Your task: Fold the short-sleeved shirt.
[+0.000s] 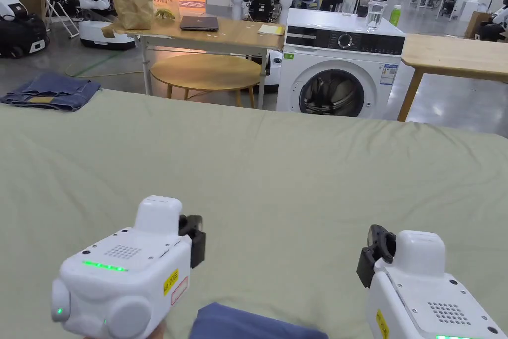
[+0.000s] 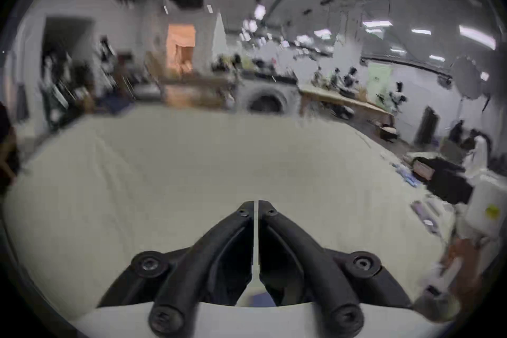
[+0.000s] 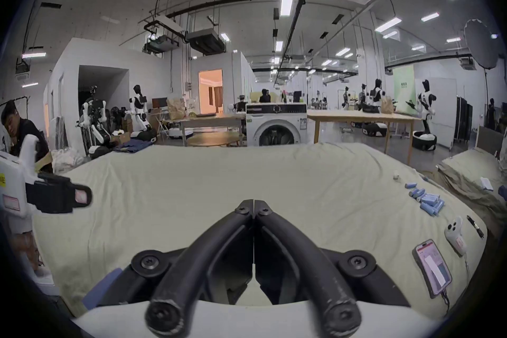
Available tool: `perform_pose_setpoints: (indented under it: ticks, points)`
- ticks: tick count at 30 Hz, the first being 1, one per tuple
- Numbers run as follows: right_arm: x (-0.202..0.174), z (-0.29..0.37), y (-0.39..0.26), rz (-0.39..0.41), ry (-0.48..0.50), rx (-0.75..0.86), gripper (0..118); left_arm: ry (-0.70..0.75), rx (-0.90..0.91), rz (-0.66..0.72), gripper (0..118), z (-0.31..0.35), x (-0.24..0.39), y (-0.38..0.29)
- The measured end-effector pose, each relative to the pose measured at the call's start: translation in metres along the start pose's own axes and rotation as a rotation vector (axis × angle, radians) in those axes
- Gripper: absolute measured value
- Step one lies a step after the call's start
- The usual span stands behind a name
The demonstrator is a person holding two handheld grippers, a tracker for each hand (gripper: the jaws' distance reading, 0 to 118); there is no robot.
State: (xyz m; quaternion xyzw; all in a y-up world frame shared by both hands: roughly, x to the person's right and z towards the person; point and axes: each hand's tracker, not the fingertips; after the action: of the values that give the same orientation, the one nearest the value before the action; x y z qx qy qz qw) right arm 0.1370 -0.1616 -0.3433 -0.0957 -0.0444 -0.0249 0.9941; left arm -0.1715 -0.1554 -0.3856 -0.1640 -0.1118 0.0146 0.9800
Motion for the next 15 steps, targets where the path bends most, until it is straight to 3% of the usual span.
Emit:
perform_pose_setpoints:
  ticks: [8,15]
  points:
    - [-0.019,-0.002,0.019,0.041,-0.035,0.125,0,0.246,0.297,-0.042,0,0.022,-0.015,-0.004]
    - [-0.022,0.019,0.012,0.05,0.004,0.068,0,0.236,0.299,-0.018,0,0.03,-0.028,-0.003]
